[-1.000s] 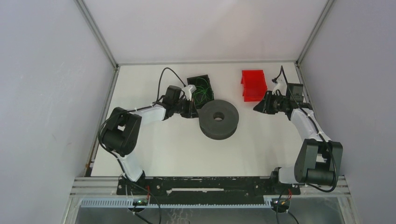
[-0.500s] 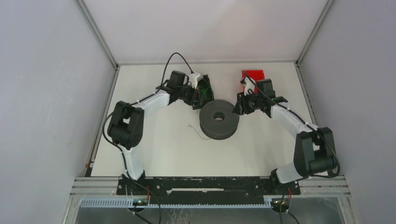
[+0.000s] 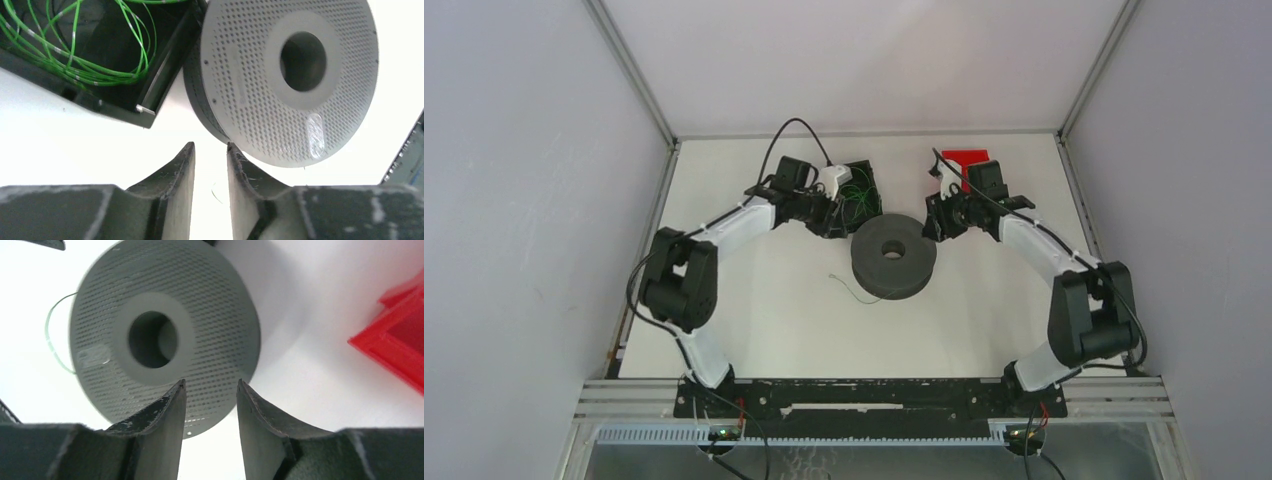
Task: Wrap the cables
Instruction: Wrap the cable around the cable reel.
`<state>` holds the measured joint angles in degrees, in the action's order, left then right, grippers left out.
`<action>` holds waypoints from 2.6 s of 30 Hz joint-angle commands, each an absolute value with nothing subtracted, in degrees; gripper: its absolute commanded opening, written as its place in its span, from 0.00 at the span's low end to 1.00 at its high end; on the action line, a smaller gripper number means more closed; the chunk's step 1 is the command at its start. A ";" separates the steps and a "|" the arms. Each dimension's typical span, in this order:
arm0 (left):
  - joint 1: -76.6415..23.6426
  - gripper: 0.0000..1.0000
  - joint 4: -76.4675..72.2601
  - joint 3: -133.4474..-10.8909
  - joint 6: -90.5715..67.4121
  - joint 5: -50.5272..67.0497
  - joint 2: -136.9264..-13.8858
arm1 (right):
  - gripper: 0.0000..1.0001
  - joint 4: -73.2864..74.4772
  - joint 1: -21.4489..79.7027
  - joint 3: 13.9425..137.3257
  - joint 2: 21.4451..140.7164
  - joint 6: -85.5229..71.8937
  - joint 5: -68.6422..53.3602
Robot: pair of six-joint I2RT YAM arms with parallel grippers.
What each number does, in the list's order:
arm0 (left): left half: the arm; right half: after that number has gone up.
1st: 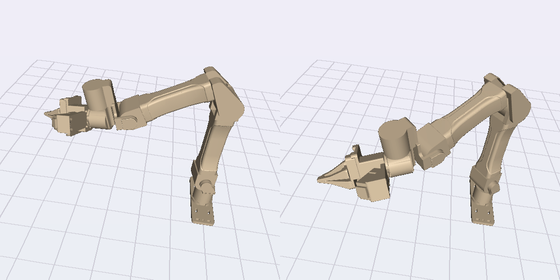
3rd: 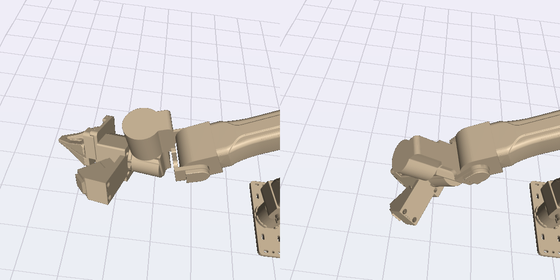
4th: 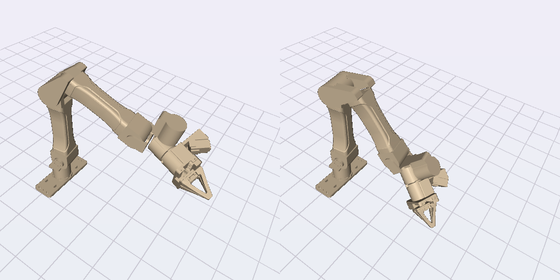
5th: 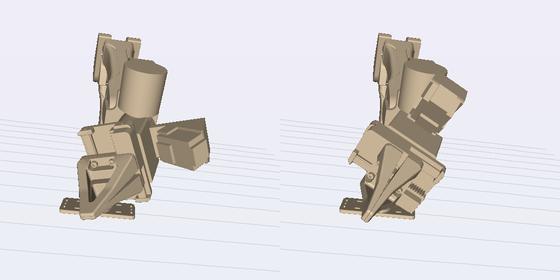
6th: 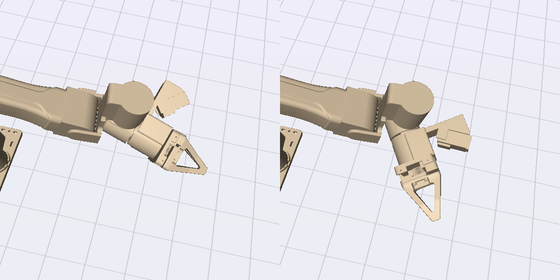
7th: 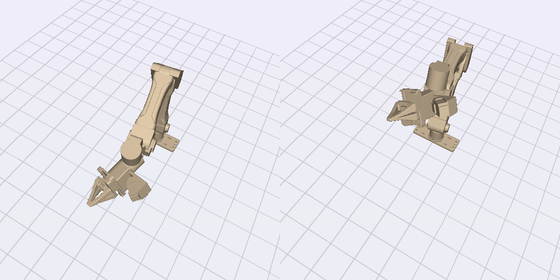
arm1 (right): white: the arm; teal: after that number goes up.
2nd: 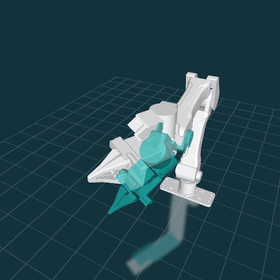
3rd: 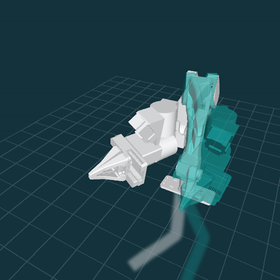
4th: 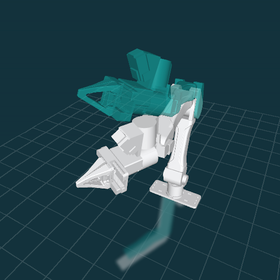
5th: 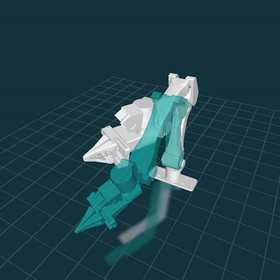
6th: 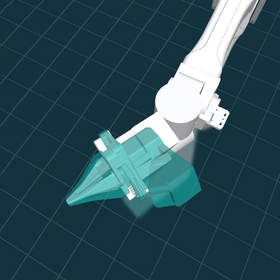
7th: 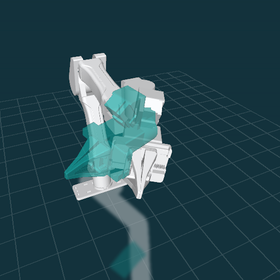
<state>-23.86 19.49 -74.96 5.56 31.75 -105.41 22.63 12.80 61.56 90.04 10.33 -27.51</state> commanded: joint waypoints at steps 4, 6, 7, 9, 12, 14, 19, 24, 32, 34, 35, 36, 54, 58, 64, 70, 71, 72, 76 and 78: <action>-21.83 0.61 34.77 -69.10 26.04 39.03 -90.72 | 0.51 27.07 18.09 63.50 81.02 18.12 -30.09; -22.42 0.77 39.01 -67.46 31.85 38.24 -88.61 | 0.51 27.46 18.09 63.46 81.31 17.01 -30.08; -22.98 0.81 42.43 -67.59 35.72 36.94 -88.21 | 0.51 27.76 18.09 63.46 81.49 16.84 -30.24; -23.88 0.85 46.73 -67.60 42.91 33.22 -87.70 | 0.50 28.20 18.11 63.41 81.64 16.43 -30.47; -24.57 0.91 47.13 -66.00 53.02 29.39 -86.51 | 0.50 27.90 17.81 62.78 81.46 15.61 -30.91; -25.51 0.93 43.86 -63.72 57.51 27.70 -85.23 | 0.50 27.49 17.63 62.31 80.95 15.24 -31.11; -30.16 0.91 40.12 -61.35 67.84 24.60 -85.89 | 0.50 27.21 16.41 61.34 80.02 15.00 -31.16; -34.32 0.83 38.04 -63.76 69.45 20.81 -91.57 | 0.50 26.64 13.93 60.44 79.30 14.29 -32.85; -37.46 0.65 34.78 -66.13 68.43 19.35 -97.92 | 0.49 26.29 11.33 59.71 79.17 13.46 -34.80; -37.65 0.57 33.35 -66.55 66.43 19.53 -98.53 | 0.49 25.99 11.09 59.41 79.38 13.26 -35.06; -37.70 0.51 32.25 -66.57 65.47 19.33 -98.71 | 0.49 25.88 11.14 59.34 79.60 13.13 -35.27; -37.70 0.44 31.57 -66.52 65.02 19.01 -98.90 | 0.49 25.74 11.27 59.28 79.95 13.01 -35.54; -31.97 0.00 25.37 -67.44 63.64 6.92 -97.58 | 0.47 15.58 23.97 59.33 88.81 3.88 -26.81; -30.98 0.00 27.48 -70.78 62.42 4.09 -99.47 | 0.46 17.05 25.02 59.33 91.42 5.01 -26.51; -30.21 0.00 30.46 -79.88 54.81 0.06 -103.62 | 0.43 17.77 25.63 58.36 92.81 7.69 -26.94; -29.98 0.00 35.17 -89.23 48.06 -3.30 -109.58 | 0.40 16.00 26.01 55.78 91.89 8.23 -29.19; -29.97 0.00 35.85 -90.53 47.15 -3.57 -110.39 | 0.40 15.59 26.03 55.51 91.54 8.21 -29.29; -29.92 0.00 36.76 -92.14 46.10 -3.72 -111.19 | 0.40 15.54 26.03 55.39 91.49 8.11 -29.41; -29.94 0.00 41.13 -99.29 41.30 -3.57 -114.61 | 0.38 15.35 25.86 54.75 91.30 6.97 -30.88; -30.04 0.00 44.41 -104.29 38.35 -3.22 -116.66 | 0.38 14.52 25.36 54.06 90.73 6.12 -32.32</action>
<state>-30.35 39.16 -94.54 45.78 -1.87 -114.72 14.04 25.65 55.77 92.82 7.18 -29.45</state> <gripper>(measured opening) 0.011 0.388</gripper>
